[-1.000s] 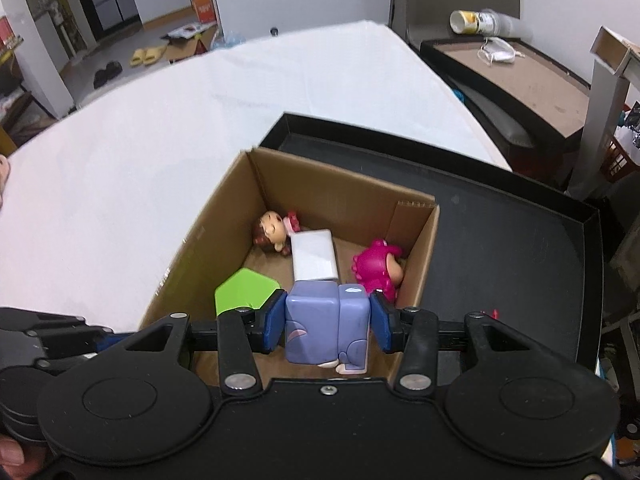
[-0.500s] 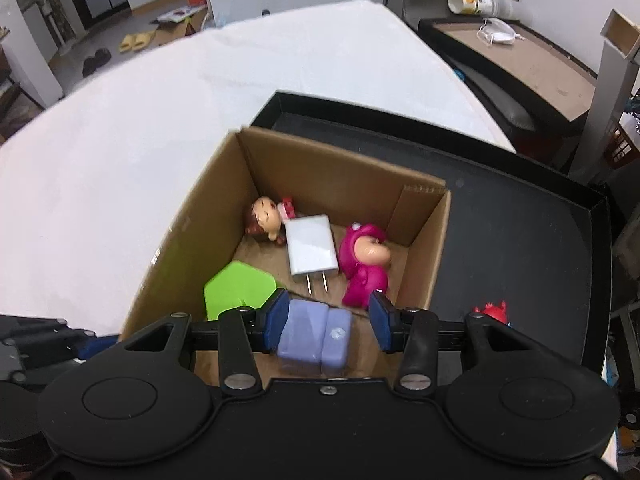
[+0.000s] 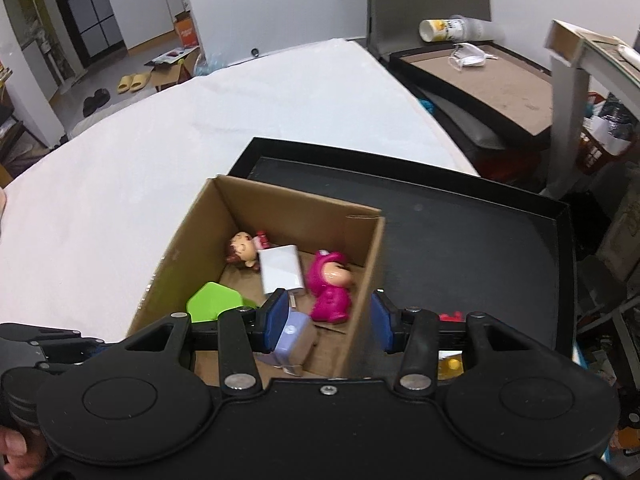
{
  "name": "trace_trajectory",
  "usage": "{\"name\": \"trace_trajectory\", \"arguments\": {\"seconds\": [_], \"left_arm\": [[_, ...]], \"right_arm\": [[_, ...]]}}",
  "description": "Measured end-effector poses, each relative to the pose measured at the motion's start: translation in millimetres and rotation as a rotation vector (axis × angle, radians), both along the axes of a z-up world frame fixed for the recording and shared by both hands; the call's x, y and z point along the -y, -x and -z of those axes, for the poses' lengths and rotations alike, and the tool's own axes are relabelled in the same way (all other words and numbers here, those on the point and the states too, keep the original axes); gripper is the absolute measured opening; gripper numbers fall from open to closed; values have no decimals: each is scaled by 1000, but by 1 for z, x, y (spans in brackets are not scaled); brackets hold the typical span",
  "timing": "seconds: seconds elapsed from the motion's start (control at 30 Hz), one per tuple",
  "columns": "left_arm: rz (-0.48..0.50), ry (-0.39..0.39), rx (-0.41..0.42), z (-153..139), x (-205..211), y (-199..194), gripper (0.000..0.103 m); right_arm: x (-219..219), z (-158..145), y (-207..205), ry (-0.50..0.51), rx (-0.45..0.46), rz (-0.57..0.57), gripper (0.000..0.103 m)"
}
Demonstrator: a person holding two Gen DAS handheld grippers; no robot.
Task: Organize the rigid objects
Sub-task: 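Lower the lavender block into the box and open the right gripper, then move the right gripper to the red figurine with yellow cup and grasp it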
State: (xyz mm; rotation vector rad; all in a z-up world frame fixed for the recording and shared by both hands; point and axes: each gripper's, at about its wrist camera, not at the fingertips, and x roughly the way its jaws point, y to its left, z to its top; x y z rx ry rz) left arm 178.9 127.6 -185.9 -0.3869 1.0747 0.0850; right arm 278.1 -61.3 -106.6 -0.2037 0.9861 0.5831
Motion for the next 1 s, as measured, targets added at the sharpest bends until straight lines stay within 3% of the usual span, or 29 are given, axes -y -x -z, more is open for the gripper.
{"name": "trace_trajectory", "arguments": {"seconds": [0.43, 0.63, 1.0], "left_arm": [[1, -30, -6, -1, 5, -2, 17], [2, -56, -5, -2, 8, -1, 17], [-9, -86, -7, -5, 13, -3, 17]], "right_arm": [[46, 16, -7, -17, -20, 57, 46], [67, 24, -7, -42, -8, 62, 56], [100, 54, -22, -90, -23, 101, 58]]}}
